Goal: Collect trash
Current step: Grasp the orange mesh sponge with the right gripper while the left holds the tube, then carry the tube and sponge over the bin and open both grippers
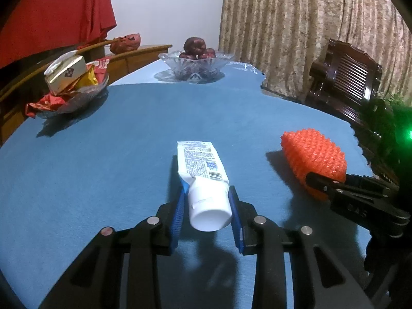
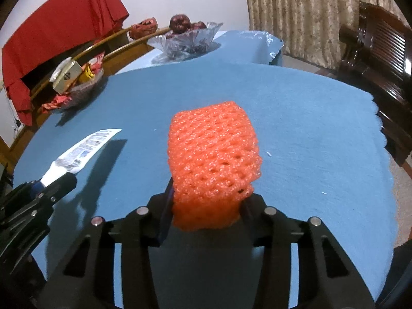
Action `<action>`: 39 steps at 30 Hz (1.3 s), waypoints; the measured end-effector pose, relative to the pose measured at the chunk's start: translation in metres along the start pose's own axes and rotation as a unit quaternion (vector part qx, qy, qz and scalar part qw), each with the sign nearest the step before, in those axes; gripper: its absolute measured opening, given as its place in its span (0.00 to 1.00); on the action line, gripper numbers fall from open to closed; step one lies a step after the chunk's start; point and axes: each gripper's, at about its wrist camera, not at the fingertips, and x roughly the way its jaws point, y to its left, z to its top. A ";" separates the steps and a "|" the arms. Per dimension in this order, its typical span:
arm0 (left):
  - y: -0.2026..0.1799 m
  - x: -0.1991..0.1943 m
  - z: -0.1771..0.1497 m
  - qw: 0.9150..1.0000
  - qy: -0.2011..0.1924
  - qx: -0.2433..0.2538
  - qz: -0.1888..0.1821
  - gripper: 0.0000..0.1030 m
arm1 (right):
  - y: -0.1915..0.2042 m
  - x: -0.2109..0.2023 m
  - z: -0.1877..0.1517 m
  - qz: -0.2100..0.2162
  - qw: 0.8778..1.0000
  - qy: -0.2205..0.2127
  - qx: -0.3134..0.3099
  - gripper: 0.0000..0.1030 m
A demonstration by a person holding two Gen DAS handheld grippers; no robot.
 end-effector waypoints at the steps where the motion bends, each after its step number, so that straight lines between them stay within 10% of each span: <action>1: -0.001 -0.002 0.001 1.000 -0.002 0.000 -0.001 0.32 | -0.001 -0.004 0.000 0.000 1.000 -0.003 0.001 0.42; 39: -0.127 -0.176 -0.016 0.988 -0.076 0.076 -0.111 0.32 | -0.044 -0.283 -0.085 -0.072 0.987 -0.142 0.039 0.42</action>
